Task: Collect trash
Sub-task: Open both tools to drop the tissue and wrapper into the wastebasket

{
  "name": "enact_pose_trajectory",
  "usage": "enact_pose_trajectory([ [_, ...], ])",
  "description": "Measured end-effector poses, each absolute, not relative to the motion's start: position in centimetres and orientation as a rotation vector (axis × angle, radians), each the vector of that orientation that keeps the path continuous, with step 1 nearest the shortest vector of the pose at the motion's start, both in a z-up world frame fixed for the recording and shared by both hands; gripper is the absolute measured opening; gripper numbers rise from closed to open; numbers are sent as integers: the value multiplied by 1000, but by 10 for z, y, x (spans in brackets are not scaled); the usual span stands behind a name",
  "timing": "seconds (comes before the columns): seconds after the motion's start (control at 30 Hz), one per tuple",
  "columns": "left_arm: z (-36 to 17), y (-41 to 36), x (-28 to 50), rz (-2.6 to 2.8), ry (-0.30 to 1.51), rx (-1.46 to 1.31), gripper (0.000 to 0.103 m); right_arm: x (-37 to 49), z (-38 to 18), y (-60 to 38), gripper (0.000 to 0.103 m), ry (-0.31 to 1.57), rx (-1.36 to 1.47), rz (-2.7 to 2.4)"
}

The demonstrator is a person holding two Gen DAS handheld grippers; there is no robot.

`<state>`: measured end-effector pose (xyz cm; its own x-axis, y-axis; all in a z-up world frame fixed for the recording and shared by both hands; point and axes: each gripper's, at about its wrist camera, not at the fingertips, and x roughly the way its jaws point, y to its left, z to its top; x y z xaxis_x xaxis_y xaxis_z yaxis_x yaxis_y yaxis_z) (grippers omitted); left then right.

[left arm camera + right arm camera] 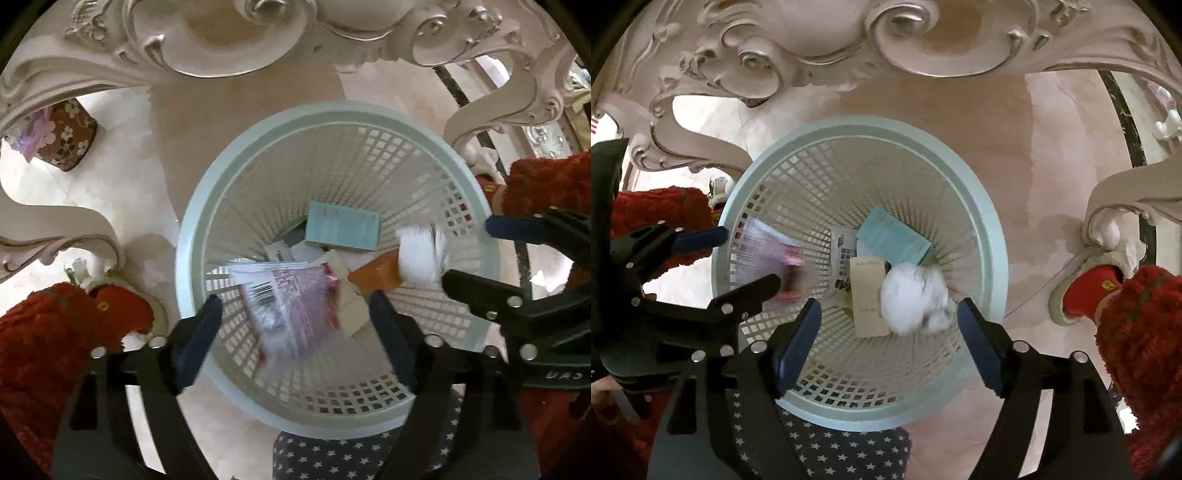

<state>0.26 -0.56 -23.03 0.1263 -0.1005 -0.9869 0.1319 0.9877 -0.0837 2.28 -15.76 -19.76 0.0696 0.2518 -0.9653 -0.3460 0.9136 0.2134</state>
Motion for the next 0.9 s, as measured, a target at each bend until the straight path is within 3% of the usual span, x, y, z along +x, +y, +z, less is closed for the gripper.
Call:
enact_pose_trajectory([
  [0.13, -231, -2, 4, -156, 1432, 9, 92, 25, -200, -164, 73, 1445, -46, 433],
  [0.67, -224, 1, 2, -178, 1429, -29, 92, 22, -197, -166, 73, 1438, -24, 429],
  [0.9, -142, 18, -21, -324, 1324, -111, 92, -4, -123, -177, 73, 1324, 62, 594],
])
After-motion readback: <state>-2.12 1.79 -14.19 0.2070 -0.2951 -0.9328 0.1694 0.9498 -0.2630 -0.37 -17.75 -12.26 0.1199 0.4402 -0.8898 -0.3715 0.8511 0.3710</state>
